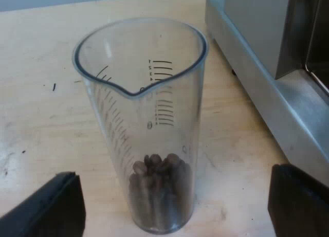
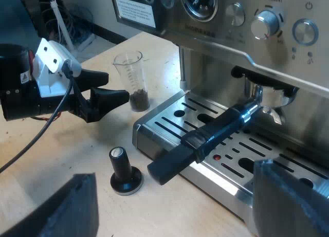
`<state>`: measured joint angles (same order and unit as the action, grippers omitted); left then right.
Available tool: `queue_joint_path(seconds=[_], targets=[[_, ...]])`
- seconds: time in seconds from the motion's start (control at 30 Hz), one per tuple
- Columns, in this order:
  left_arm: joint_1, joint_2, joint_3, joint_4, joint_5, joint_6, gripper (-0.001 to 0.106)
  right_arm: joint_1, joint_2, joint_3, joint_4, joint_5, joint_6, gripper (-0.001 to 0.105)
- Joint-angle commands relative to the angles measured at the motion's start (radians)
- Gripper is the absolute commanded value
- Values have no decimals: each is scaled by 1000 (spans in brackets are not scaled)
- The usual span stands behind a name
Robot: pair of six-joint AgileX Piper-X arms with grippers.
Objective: Pour the beans into the coffee machine
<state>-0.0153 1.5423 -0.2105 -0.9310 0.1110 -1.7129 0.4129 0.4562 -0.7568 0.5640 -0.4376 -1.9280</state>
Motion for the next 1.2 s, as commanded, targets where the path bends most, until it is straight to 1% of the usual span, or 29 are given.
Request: queue_joint_path(seconds=[0.03,0.07,0.13,0.2,0.27,0.43,0.47,0.5,0.53,0.87,1.0,1.2], targets=[[-5,-1,-6,-21,-1,-11,96,1,-1,-5,-14,-8,-14,64],[-5,-1,-6,-21,-1,-11,92,1,-1,-5,-14,-8,-14,64],[-5,-1,-6,-21,-1,-11,82,1,-1,-5,-14,-8,-14,64],[-5,-1,-6,-21,-1,-11,76,1,-1,-5,-14,-8,-14,64],[-5,-1,-6,-21,-1,-11,75,1,-1,-5,-14,-8,-14,64],[-5,-1,-6,-21,-1,-11,82,1,-1,-5,-14,-8,-14,64],[-5,-1,-6,-21,-1,-11,85,1,-1,-5,-14,-8,-14,64],[-5,-1,-6,-21,-1,-11,96,1,-1,-5,-14,-8,-14,64],[-5,-1,-6,-21,-1,-11,98,1,-1,-5,-14,-8,-14,64],[-5,-1,-6,-21,-1,-11,97,1,-1,-5,-14,-8,-14,64],[-5,-1,-11,-14,-36,-11,97,1,-1,-5,-14,-8,-14,64],[-5,-1,-11,-14,-41,-11,97,1,-1,-5,-14,-8,-14,64]])
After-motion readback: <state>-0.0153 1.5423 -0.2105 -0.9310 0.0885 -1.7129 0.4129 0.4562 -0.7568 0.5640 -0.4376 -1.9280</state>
